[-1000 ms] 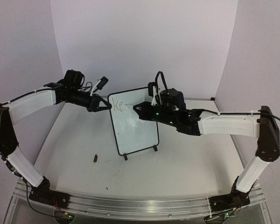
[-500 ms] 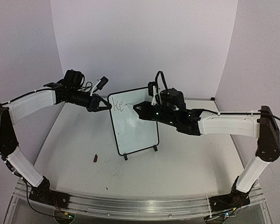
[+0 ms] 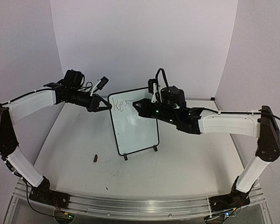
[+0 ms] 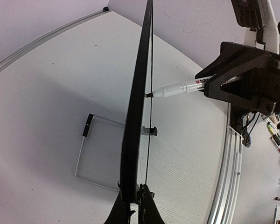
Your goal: Write a sentence on the whiteboard
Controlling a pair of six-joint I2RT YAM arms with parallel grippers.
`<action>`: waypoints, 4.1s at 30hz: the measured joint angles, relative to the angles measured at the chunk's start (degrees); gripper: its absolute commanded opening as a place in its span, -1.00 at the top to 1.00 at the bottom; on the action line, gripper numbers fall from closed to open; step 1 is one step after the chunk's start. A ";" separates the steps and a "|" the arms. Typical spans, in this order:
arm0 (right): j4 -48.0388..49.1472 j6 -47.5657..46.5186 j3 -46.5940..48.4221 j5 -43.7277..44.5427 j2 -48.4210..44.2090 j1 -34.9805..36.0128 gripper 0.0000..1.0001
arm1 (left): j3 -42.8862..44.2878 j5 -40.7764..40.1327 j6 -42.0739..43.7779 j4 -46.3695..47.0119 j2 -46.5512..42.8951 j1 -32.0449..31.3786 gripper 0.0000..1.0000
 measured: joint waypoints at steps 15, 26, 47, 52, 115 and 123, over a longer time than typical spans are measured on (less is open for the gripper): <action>0.56 1.04 0.24 -1.86 0.62 0.00 1.00 | 0.00 0.02 0.06 0.00 0.00 0.00 1.00; 0.66 2.53 -2.83 -3.23 0.62 0.02 1.00 | 0.00 -0.01 -0.02 -0.02 0.00 0.00 1.00; 0.09 1.91 -3.56 -0.27 -1.20 0.01 1.00 | 0.00 0.00 0.04 -0.02 0.00 -0.02 1.00; -0.10 1.31 -3.97 0.41 -3.39 -0.01 1.00 | 0.00 0.01 0.10 -0.02 -0.02 -0.02 1.00; -0.36 0.73 -7.51 -2.64 -5.55 0.02 1.00 | 0.00 -0.43 0.20 -0.09 -0.11 -0.42 1.00; 0.70 -1.64 -3.87 -0.94 -5.81 0.01 1.00 | 0.00 -0.43 0.20 -0.09 -0.11 -0.46 1.00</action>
